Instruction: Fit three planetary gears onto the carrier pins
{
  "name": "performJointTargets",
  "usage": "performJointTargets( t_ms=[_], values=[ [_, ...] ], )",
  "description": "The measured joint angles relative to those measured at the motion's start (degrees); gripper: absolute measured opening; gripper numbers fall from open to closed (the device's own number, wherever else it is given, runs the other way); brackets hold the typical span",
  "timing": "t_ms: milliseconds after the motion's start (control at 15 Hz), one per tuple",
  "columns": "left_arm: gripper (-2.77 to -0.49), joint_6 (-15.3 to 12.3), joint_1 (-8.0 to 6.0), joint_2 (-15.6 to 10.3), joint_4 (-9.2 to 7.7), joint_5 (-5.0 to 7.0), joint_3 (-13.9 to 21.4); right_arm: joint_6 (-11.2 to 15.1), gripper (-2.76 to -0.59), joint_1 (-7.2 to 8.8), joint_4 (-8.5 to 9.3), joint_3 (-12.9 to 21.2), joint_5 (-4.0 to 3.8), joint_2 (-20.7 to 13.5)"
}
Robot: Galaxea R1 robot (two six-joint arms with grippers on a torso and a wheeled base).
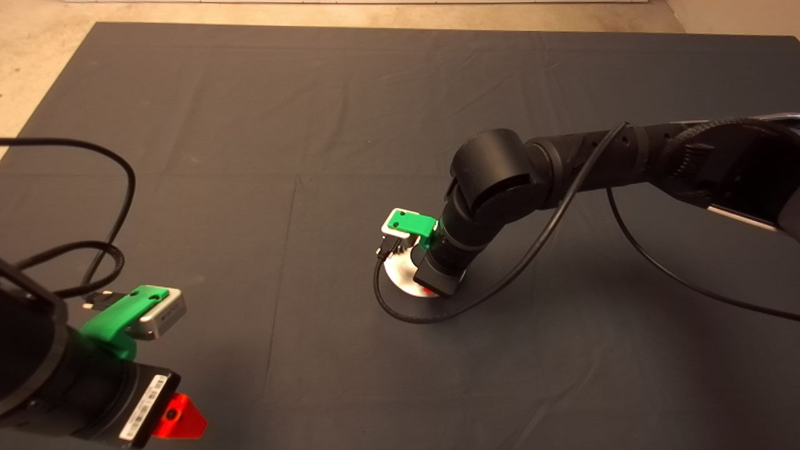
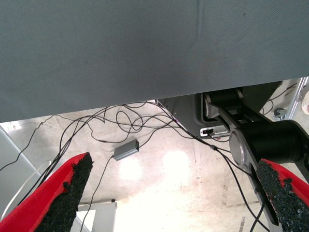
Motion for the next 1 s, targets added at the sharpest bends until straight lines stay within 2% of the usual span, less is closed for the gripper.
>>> performJointTargets(
  t_ms=[200,533,867,1000],
  values=[
    [-0.79,0.0,0.00,0.0,0.00,0.00,0.0,0.0,-2.41,-0.13,-0.04,0.0,-0.39,0.7],
    [-0.79,0.0,0.00,0.0,0.00,0.00,0.0,0.0,-2.41,-0.45,-0.11,0.0,-0.55,1.8],
    [-0.79,0.0,0.00,0.0,0.00,0.00,0.0,-0.1,-2.41,-0.45,-0.11,0.0,-0.39,1.6],
    [-0.79,0.0,0.00,0.0,0.00,0.00,0.0,-0.3,-2.41,-0.45,-0.09,0.0,0.23,1.0]
  ],
)
